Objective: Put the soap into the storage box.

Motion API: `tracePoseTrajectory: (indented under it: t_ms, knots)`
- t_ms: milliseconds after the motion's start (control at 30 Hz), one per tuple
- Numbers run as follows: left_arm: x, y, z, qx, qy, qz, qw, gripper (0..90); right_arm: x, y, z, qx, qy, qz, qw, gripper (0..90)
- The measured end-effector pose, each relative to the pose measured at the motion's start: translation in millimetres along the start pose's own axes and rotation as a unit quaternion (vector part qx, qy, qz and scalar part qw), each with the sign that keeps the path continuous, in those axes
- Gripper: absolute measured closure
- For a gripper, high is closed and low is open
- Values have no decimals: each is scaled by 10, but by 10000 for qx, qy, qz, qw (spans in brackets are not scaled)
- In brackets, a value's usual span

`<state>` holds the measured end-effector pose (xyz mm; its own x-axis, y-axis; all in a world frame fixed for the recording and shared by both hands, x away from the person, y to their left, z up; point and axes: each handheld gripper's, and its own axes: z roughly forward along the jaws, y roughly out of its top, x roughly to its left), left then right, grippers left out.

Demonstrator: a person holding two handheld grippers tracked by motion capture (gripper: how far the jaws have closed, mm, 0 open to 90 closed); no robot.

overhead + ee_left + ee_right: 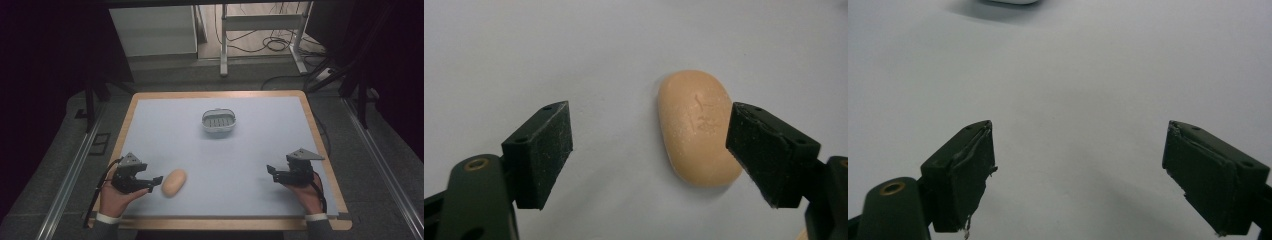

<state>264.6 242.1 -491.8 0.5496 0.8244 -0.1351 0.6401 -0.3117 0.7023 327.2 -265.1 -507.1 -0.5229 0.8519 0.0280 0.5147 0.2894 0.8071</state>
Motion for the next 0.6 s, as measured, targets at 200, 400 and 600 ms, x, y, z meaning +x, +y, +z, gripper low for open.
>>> tracePoseTrajectory:
  t_ms: [200, 400, 600]
  knots:
    - [-84, 97, -36, 199, 85, -60, 9997, 207, -29, -2, -30, -44, -21, 31, 10000, 132]
    - [-164, 225, -46, 258, 69, 12, 9996, 216, -28, 4, -65, -54, -95, 50, 9999, 135]
    - [-189, 300, -19, 391, 80, 57, 9992, 217, -42, -26, -75, 3, -156, 92, 9998, 135]
